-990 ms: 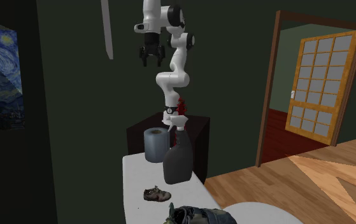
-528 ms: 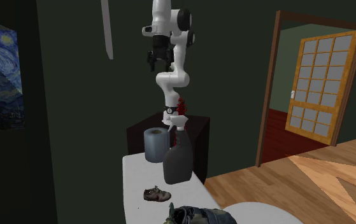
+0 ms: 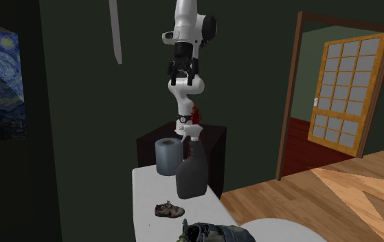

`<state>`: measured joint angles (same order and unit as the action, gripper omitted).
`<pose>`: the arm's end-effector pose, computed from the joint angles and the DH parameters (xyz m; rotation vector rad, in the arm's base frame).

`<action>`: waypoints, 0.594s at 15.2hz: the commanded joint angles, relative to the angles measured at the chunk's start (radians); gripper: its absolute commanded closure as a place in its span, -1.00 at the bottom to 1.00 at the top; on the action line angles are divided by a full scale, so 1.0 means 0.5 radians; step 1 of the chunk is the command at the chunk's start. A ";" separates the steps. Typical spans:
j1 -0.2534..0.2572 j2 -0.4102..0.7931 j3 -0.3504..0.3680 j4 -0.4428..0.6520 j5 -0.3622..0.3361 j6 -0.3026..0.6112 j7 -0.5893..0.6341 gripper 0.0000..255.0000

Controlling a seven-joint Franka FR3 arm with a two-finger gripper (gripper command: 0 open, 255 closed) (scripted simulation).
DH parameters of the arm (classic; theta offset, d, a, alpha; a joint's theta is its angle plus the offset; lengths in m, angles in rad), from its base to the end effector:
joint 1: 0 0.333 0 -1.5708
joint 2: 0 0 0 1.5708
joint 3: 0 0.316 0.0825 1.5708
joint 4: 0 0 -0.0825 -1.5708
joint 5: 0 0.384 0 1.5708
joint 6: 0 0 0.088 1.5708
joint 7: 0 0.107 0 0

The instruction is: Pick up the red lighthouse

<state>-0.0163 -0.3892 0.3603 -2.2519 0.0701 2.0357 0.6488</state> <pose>0.4252 0.1716 0.5224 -3.0746 0.5377 -0.2602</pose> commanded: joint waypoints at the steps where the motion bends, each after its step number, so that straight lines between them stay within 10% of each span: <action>1: -0.023 0.130 0.071 0.080 -0.044 0.082 0.137 -1.00; 9: -0.070 0.738 0.313 0.546 -0.439 0.269 0.767 -1.00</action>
<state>-0.0530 -0.0690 0.5003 -2.0149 -0.1114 2.1595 0.9785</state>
